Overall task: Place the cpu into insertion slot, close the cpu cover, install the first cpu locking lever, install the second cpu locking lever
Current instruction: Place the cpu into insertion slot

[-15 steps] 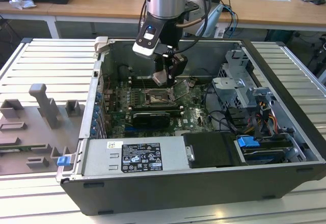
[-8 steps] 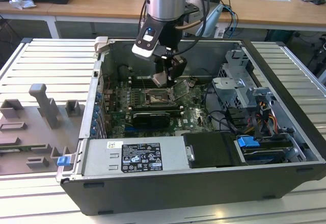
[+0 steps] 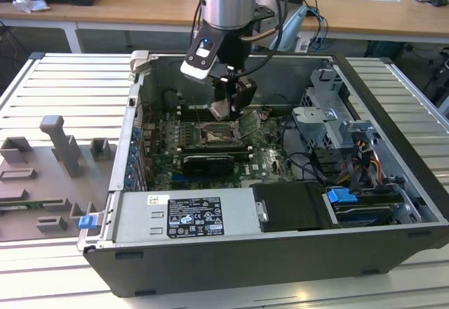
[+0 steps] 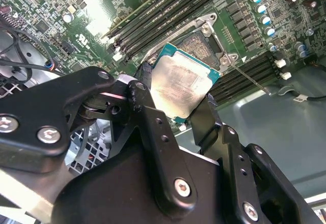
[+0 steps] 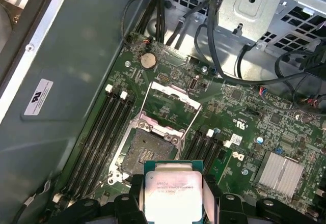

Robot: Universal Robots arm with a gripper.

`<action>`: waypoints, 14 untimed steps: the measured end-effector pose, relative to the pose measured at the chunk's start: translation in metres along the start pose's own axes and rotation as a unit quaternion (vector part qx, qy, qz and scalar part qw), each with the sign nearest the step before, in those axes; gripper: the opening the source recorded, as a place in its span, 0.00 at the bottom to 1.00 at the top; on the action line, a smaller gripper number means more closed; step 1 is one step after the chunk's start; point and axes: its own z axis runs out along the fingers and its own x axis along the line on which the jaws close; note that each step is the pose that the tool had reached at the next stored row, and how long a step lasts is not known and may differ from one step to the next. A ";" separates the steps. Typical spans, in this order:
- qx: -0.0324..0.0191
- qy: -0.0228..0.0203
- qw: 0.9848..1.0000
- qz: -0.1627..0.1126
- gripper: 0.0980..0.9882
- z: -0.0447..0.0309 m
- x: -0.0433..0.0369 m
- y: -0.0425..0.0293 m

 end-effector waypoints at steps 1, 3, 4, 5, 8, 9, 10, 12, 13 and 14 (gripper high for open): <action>0.000 0.000 1.000 0.001 0.50 0.0001 0.0000 0.0000; 0.000 0.000 1.000 0.001 0.50 0.0002 0.0000 0.0000; 0.000 0.000 1.000 0.002 0.50 0.0002 0.0000 0.0000; 0.000 0.000 1.000 0.002 0.50 0.0003 0.0000 0.0000; 0.000 0.000 1.000 0.003 0.50 0.0006 0.0000 -0.0001; 0.000 0.000 1.000 0.004 0.50 0.0008 0.0000 -0.0001; 0.000 0.000 1.000 0.004 0.50 0.0009 0.0000 -0.0001; 0.000 0.000 1.000 0.005 0.50 0.0012 0.0000 -0.0001; 0.000 0.000 1.000 0.006 0.50 0.0013 0.0000 -0.0001; 0.000 -0.001 1.000 0.006 0.50 0.0014 0.0000 -0.0001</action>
